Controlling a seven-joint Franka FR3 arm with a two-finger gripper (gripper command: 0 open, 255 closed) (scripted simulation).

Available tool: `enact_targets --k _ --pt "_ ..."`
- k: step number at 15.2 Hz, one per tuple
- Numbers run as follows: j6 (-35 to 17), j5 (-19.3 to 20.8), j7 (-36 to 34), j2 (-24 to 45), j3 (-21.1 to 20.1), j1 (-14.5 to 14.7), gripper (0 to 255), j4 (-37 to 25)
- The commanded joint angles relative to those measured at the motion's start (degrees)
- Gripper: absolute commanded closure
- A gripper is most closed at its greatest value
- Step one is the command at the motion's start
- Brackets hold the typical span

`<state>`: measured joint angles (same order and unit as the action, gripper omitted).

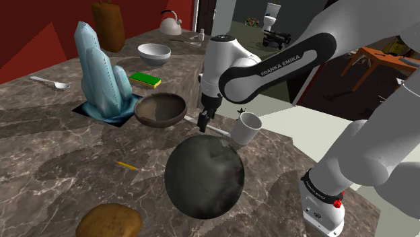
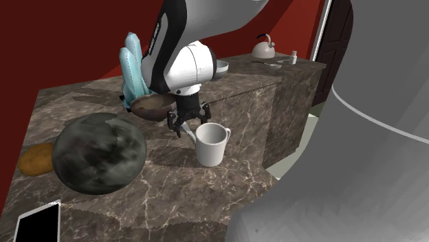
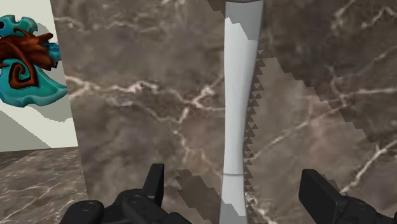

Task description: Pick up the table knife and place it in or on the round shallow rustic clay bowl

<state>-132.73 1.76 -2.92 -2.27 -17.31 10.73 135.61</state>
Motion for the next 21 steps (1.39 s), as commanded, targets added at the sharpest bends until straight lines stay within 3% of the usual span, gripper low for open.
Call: enact_targets --k 1,6,7,15,21 --pt "-0.3 0.1 0.0 0.2 0.0 0.0 0 0.1" --pt "-0.3 0.1 0.0 0.2 0.0 0.0 0 0.1" --pt "-0.3 0.1 0.0 0.2 0.0 0.0 255 0.1" --pt "-0.8 -0.1 0.5 -0.3 0.3 -0.2 255 1.0" --pt "3.6 -1.0 0.9 -2.3 0.1 -0.1 255 -1.4"
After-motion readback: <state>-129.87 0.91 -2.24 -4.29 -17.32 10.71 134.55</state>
